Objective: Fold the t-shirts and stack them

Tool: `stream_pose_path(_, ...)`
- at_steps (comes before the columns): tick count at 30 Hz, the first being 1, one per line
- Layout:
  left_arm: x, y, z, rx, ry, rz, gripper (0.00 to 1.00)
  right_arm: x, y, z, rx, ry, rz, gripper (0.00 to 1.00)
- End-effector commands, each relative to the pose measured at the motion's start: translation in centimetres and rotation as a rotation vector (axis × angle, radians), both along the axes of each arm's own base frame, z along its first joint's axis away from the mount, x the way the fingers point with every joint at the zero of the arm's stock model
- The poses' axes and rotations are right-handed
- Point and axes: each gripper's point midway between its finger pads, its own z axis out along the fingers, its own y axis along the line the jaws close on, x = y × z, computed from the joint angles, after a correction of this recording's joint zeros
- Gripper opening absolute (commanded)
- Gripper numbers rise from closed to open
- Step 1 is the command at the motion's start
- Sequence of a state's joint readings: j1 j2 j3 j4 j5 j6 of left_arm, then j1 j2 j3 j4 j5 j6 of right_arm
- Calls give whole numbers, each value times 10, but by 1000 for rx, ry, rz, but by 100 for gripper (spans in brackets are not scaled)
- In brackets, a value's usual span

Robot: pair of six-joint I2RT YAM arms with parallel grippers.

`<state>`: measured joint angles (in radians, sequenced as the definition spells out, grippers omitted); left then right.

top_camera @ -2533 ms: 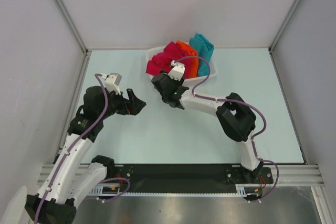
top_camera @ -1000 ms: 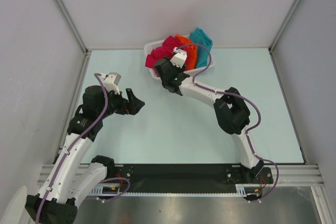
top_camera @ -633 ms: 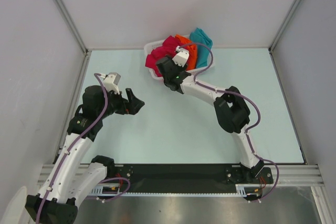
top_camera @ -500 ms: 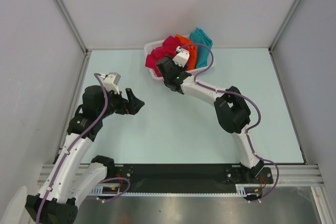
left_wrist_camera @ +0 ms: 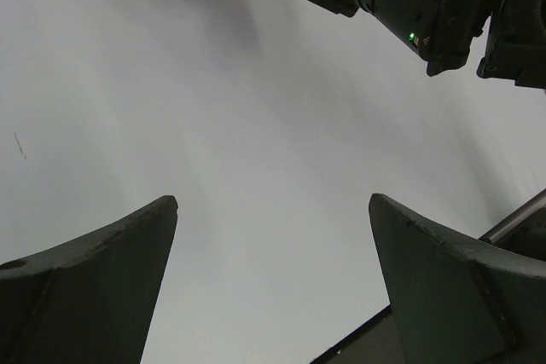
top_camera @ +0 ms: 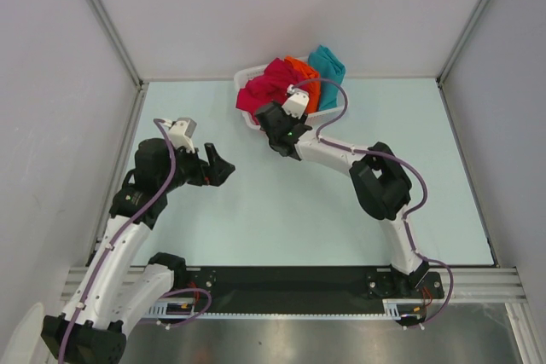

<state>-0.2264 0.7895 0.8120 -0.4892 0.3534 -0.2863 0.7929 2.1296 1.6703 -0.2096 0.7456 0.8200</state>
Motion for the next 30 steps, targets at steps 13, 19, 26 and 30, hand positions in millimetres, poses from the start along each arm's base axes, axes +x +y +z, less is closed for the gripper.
stream_pose_path(13, 9, 2, 19, 2, -58, -9, 100, 27, 7, 20, -9, -34, 4, 69)
stream_pose_path(19, 11, 2, 19, 8, -61, -11, 100, 30, 5, -5, -21, 11, 4, 69)
stream_pose_path(26, 12, 3, 17, 9, -52, -11, 100, 30, 4, -27, -36, 55, 15, 67)
stream_pose_path(30, 12, 3, 16, 8, -51, -9, 100, 27, -4, -29, -32, 63, 3, 0)
